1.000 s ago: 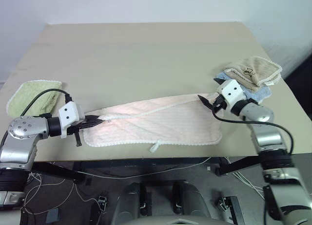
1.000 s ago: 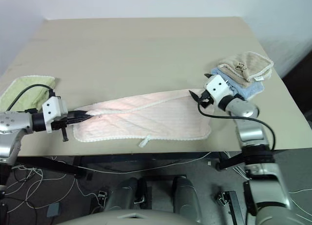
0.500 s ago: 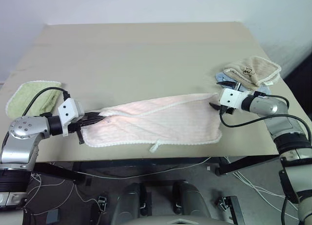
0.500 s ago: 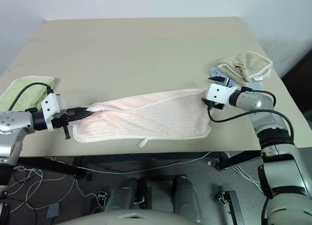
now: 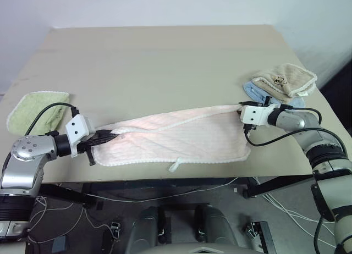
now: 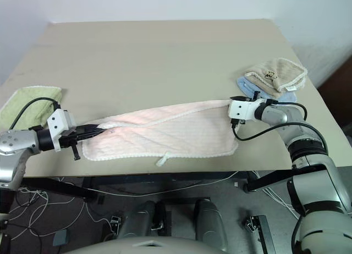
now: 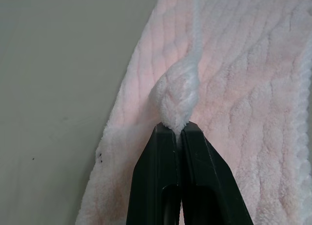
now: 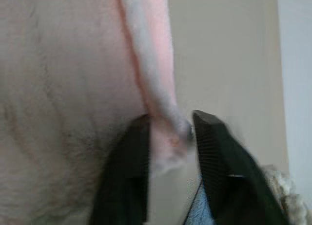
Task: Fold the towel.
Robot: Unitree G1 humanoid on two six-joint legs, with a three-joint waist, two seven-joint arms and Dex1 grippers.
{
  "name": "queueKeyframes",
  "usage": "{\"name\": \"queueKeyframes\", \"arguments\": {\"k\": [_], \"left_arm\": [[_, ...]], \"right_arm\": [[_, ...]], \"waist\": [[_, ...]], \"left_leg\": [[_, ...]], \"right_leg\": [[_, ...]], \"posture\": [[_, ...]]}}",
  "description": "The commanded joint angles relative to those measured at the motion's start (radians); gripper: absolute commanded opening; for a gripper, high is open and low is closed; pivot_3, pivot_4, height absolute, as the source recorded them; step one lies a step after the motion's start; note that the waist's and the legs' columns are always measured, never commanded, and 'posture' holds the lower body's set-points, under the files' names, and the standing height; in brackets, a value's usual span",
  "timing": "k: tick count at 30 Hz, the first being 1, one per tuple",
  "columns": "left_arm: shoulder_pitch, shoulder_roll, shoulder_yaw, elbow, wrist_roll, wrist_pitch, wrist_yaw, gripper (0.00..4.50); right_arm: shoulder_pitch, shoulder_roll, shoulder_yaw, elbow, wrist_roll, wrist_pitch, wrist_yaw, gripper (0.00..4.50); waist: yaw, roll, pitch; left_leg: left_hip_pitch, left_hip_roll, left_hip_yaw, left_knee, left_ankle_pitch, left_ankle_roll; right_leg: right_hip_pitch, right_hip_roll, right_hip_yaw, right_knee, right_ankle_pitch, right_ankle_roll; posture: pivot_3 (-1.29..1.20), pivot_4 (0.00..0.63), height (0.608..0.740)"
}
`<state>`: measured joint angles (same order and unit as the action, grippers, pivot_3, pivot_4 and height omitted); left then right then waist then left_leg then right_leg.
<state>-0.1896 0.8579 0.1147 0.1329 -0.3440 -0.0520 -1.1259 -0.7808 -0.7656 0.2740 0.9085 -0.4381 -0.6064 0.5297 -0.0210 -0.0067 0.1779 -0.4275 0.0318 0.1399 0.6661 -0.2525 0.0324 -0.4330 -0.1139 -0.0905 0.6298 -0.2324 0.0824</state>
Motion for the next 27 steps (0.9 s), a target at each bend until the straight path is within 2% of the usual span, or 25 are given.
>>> {"name": "queueKeyframes", "arguments": {"k": [1,2,6,8,12,18,21,27], "left_arm": [[0.003,-0.001,0.035,-0.034,-0.007,-0.003,0.011,0.00],[0.004,-0.001,0.035,-0.033,-0.007,-0.003,0.012,0.00],[-0.020,-0.016,0.050,-0.007,-0.005,-0.018,0.046,0.00],[-0.081,-0.049,0.079,0.034,-0.010,-0.014,0.116,0.00],[-0.327,-0.085,0.111,0.269,0.106,-0.049,0.385,0.00],[-0.605,-0.086,0.179,0.512,0.150,-0.153,0.632,0.00],[-0.622,-0.063,0.198,0.522,0.122,-0.171,0.614,0.00],[-0.420,-0.033,0.239,0.359,-0.028,-0.077,0.377,0.00]], "right_arm": [[-0.026,-0.007,-0.005,-0.003,-0.002,-0.015,-0.017,0.20],[-0.026,-0.007,-0.005,-0.002,-0.003,-0.016,-0.019,0.04],[-0.034,-0.010,-0.011,-0.006,-0.019,-0.015,-0.059,0.04],[-0.051,-0.005,-0.024,-0.005,-0.014,-0.010,-0.089,0.04],[-0.135,0.008,-0.057,0.017,-0.006,0.020,-0.195,0.04],[-0.253,-0.021,-0.109,0.023,0.025,0.027,-0.302,0.04],[-0.258,-0.052,-0.178,-0.044,0.136,0.015,-0.231,0.04],[-0.057,-0.080,-0.264,-0.353,0.476,0.181,0.171,0.04]], "waist": [[0.000,0.000,0.000],[0.000,0.000,0.000],[0.000,0.000,0.000],[0.002,0.000,0.000],[0.004,0.000,0.000],[0.000,-0.001,0.001],[-0.001,-0.001,0.001],[-0.001,-0.001,0.000]], "left_leg": [[0.000,0.000,0.000,0.000,0.000,0.000],[0.000,0.000,0.000,0.000,0.000,0.000],[0.000,0.000,0.000,0.000,0.000,0.000],[0.000,0.000,0.000,0.000,0.000,0.000],[0.000,0.000,0.000,0.001,0.000,0.000],[0.000,0.000,0.001,0.000,0.001,0.000],[0.000,0.000,0.004,0.000,0.001,0.000],[0.002,0.000,0.004,0.000,0.000,0.000]], "right_leg": [[0.000,0.000,0.000,0.000,0.000,0.000],[0.000,0.000,0.000,0.000,0.000,0.000],[0.000,0.000,0.000,0.000,0.000,0.000],[0.000,0.000,0.000,0.000,0.000,0.000],[0.001,0.000,0.000,0.001,0.000,0.000],[0.001,0.000,0.000,0.000,0.000,0.001],[0.001,0.000,0.000,0.000,0.000,0.001],[0.003,0.001,0.000,-0.001,-0.001,0.002]], "posture": [[0.00,0.150,0.740],[0.00,0.150,0.740],[0.00,0.150,0.740],[0.00,0.150,0.740],[0.00,0.150,0.740],[0.00,0.150,0.740],[0.00,0.150,0.740],[0.00,0.150,0.740]]}}
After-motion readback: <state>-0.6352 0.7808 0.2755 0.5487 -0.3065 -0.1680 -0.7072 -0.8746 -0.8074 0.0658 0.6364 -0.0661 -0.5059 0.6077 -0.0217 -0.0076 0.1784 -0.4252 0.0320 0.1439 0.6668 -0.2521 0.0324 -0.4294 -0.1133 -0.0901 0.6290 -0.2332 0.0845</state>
